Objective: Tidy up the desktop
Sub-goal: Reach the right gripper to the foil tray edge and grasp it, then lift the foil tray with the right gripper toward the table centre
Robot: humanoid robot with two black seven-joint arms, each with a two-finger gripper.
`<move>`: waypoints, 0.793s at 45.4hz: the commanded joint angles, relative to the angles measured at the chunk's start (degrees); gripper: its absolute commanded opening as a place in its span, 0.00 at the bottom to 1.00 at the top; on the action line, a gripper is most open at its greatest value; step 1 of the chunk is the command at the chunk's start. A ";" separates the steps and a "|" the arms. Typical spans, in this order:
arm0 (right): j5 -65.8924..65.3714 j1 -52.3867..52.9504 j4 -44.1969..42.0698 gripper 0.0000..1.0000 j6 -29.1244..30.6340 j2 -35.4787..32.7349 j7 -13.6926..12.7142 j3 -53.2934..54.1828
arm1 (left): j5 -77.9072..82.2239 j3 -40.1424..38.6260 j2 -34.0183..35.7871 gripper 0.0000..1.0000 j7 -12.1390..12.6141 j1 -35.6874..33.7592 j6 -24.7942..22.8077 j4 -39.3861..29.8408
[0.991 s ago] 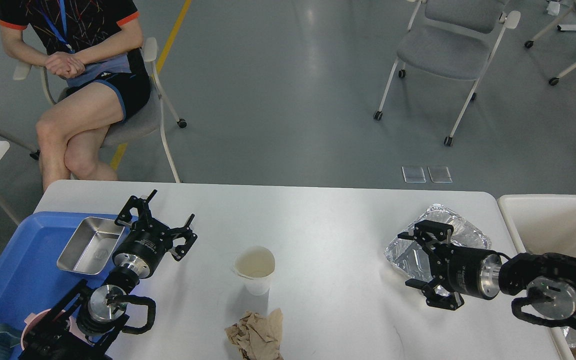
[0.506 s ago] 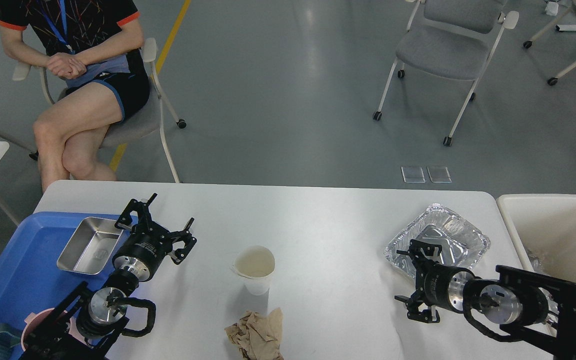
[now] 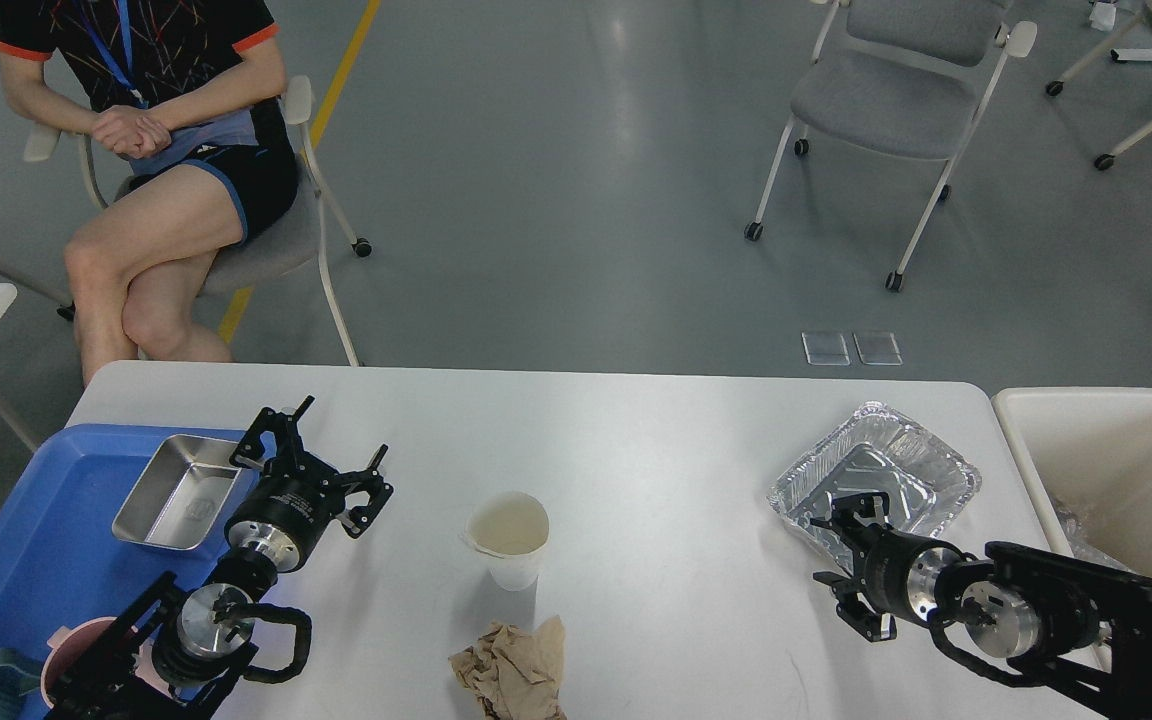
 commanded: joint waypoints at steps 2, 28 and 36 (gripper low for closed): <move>-0.35 -0.03 0.04 0.15 0.31 0.06 0.02 0.00 | 0.00 0.00 0.00 0.97 0.10 0.32 0.00 0.00; -7.20 -0.55 -4.44 0.15 1.54 -0.46 0.02 -0.53 | 0.00 0.00 0.00 0.97 0.10 0.68 0.00 0.00; -11.07 -0.55 -4.71 0.00 3.38 -0.38 0.02 -0.62 | 0.00 -0.09 0.09 0.97 0.01 0.85 0.00 0.00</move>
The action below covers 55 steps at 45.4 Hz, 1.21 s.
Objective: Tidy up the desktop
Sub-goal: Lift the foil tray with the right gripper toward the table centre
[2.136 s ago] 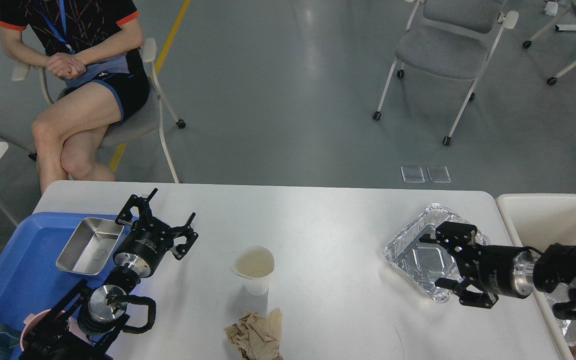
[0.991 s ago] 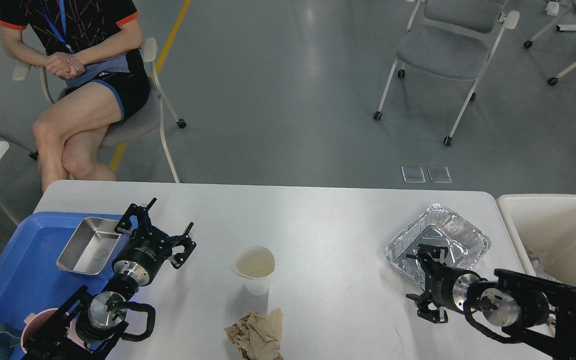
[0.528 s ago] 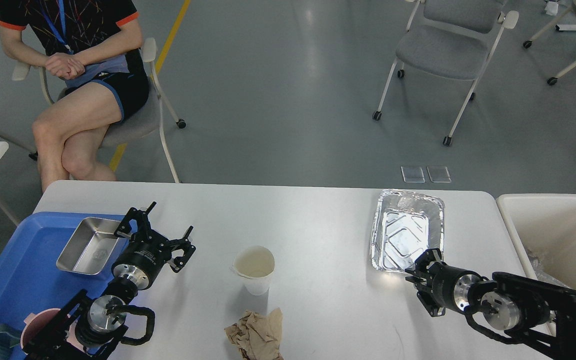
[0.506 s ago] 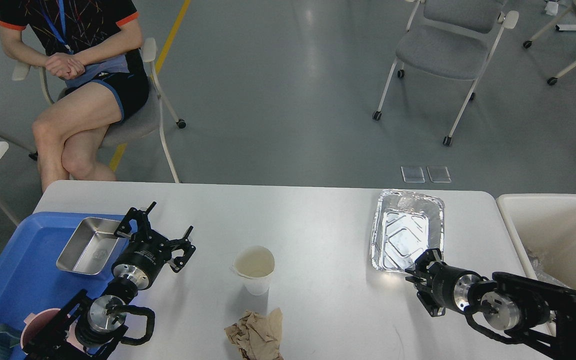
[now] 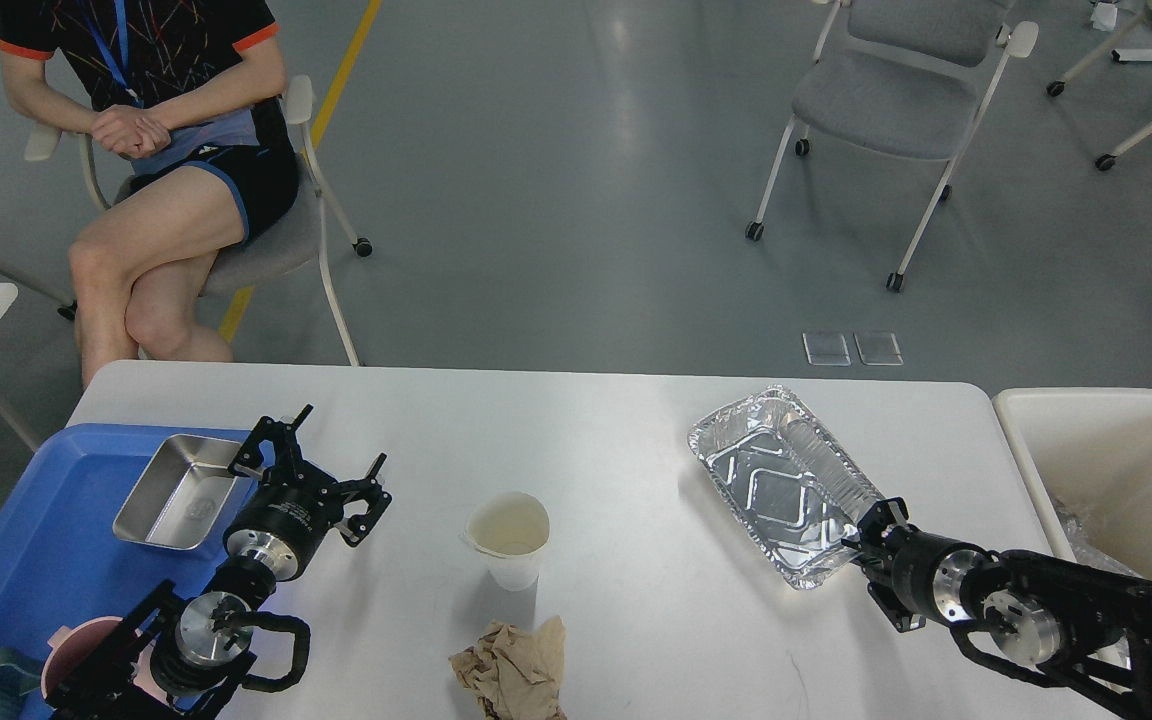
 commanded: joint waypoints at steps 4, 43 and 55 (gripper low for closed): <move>-3.30 0.09 -0.12 0.00 2.28 0.04 -0.09 -0.73 | 0.00 -0.09 0.06 0.97 0.00 0.10 0.00 0.00; -22.19 22.23 0.32 0.00 36.20 -9.98 -4.75 -1.61 | 0.09 0.26 1.02 0.97 0.09 0.01 0.26 -0.71; -22.28 36.65 -5.04 0.00 40.78 0.73 -7.56 -13.74 | 0.17 1.76 1.46 0.97 0.27 0.10 0.17 -0.71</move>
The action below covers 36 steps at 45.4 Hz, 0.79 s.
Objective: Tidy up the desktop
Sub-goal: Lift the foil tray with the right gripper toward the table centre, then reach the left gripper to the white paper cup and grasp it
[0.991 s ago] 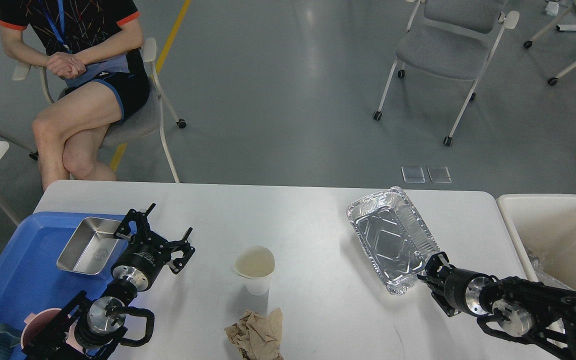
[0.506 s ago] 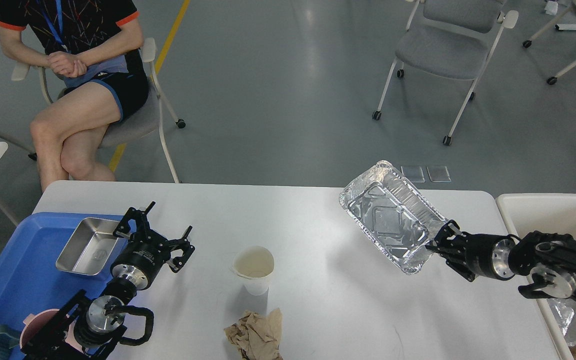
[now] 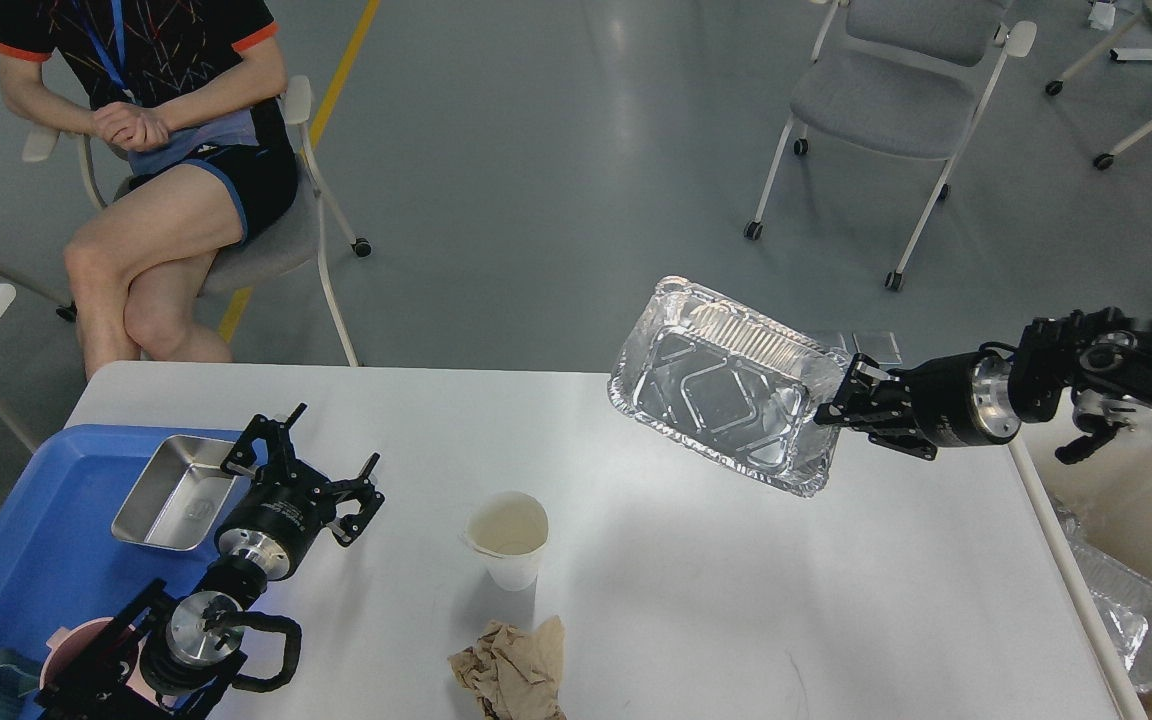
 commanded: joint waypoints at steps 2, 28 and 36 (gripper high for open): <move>0.24 5.81 -4.18 0.00 2.52 7.30 -1.90 -4.74 | 0.03 1.25 0.59 0.97 0.09 0.09 -0.18 0.00; 3.05 9.94 -8.67 0.00 13.51 18.47 -4.72 -7.12 | 1.87 19.09 4.54 0.97 -0.17 -1.66 -0.35 0.00; 3.23 9.24 -10.51 0.00 15.18 18.30 -4.54 -7.03 | 4.07 19.98 4.28 0.97 -0.26 -2.02 -0.09 0.00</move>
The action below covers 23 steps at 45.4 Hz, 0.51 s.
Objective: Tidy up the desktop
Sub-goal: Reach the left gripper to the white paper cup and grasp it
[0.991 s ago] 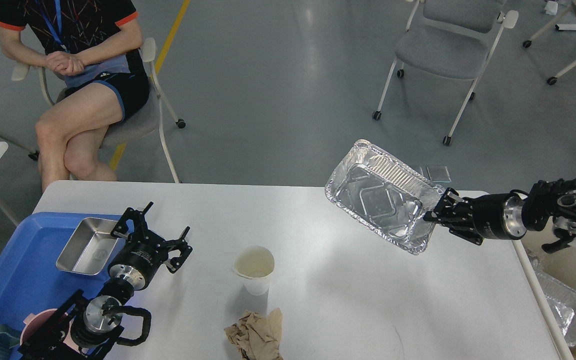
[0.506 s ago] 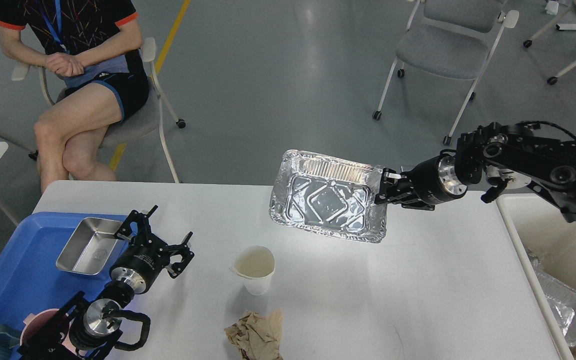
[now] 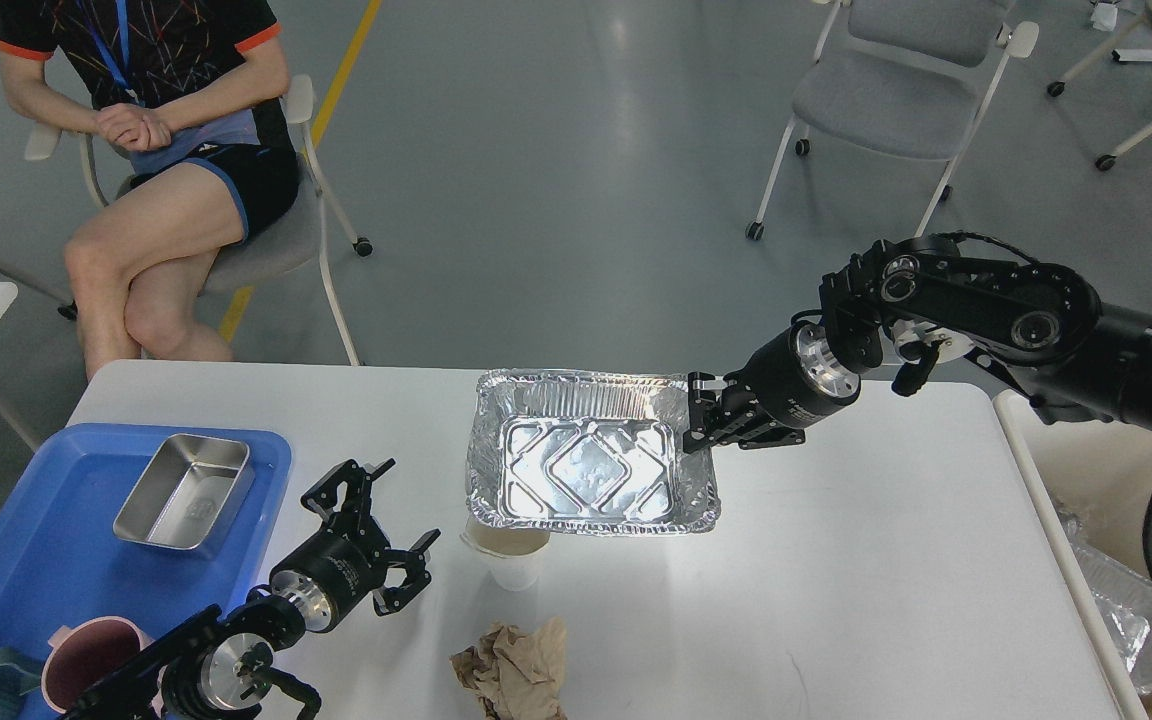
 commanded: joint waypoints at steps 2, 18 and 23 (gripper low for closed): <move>0.21 -0.94 -1.08 0.00 1.31 -0.25 0.35 0.46 | 1.74 0.51 -0.30 0.97 -0.02 -0.12 0.20 -0.17; 0.30 -2.08 -1.17 0.00 1.04 -2.01 0.70 2.22 | 9.39 6.75 9.00 0.97 -0.02 -0.56 4.50 -15.18; 0.12 -3.14 -1.17 0.00 1.13 -2.01 0.70 3.45 | 9.56 8.69 18.14 0.97 -0.02 -0.56 5.38 -23.18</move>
